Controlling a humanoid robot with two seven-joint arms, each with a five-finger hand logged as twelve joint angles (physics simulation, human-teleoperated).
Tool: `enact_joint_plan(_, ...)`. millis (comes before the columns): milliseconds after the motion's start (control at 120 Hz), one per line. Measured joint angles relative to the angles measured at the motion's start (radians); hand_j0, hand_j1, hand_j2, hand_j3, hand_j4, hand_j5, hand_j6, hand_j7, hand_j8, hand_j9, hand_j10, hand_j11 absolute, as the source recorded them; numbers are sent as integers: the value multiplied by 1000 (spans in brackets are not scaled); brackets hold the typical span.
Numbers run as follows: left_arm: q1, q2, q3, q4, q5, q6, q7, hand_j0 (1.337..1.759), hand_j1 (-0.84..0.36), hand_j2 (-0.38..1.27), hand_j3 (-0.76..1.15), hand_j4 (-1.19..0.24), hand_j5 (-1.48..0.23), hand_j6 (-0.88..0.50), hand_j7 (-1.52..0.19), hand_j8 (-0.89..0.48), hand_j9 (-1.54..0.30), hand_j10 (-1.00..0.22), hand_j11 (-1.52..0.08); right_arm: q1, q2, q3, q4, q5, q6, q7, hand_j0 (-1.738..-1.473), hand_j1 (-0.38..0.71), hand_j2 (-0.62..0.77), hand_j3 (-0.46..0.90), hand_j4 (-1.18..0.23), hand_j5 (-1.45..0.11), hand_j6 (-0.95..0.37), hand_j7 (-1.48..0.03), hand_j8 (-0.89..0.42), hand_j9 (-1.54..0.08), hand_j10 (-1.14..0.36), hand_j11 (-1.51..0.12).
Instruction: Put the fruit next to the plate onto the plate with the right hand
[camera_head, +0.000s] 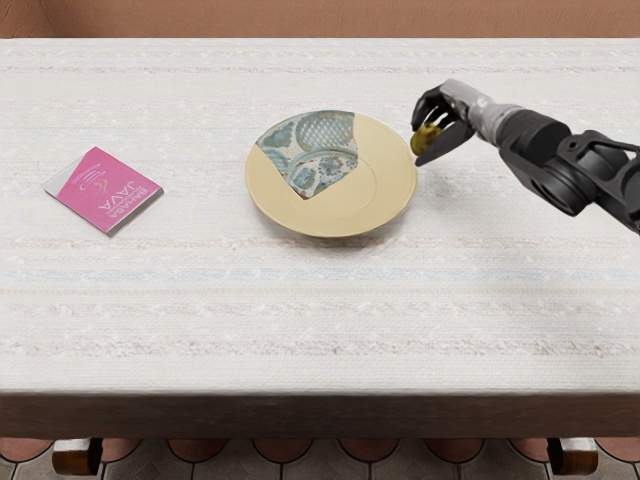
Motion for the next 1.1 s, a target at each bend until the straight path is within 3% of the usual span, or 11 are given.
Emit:
enact_joint_plan(125, 0, 0, 0, 0, 1, 0, 0, 1658, 325, 4, 0, -21, -26, -20, -26, -20, -26, -20, -26, 33, 52, 0, 4, 14, 0, -30, -1652, 205, 324, 1, -838, -1210, -604, -1134, -440, -1177, -493, -1173)
enact_joint_plan(375, 0, 0, 0, 0, 1, 0, 0, 1658, 325, 4, 0, -20, -26, -20, -26, -20, -26, -20, -26, 73, 130, 0, 2, 27, 0, -73, -1652, 245, 412, 0, -833, -1221, -601, -1134, -419, -1185, -468, -1171)
enact_joint_plan(708, 0, 0, 1, 0, 1, 0, 0, 1658, 325, 4, 0, -20, -26, -20, -26, -20, -26, -20, -26, 102, 232, -8, -45, 55, -2, -109, -1652, 249, 408, 0, -845, -1194, -598, -1134, -418, -1175, -472, -1185)
enact_joint_plan(892, 0, 0, 0, 0, 1, 0, 0, 1658, 325, 4, 0, -20, -26, -20, -26, -20, -26, -20, -26, 105, 271, 5, -43, 75, -52, -119, -1656, -81, 174, 0, -370, -521, -268, -496, -191, -513, -214, -517)
enact_joint_plan(1017, 0, 0, 1, 0, 1, 0, 0, 1658, 325, 4, 0, -20, -26, -20, -26, -20, -26, -20, -26, 98, 244, 10, 3, 100, -63, -119, -1657, -204, 95, 0, -201, -282, -146, -269, -104, -278, -117, -280)
enact_joint_plan(1100, 0, 0, 1, 0, 1, 0, 0, 1658, 325, 4, 0, -20, -26, -20, -26, -20, -26, -20, -26, 74, 129, 13, 121, 163, -42, -116, -1657, -253, 63, 0, -134, -188, -97, -179, -70, -185, -78, -186)
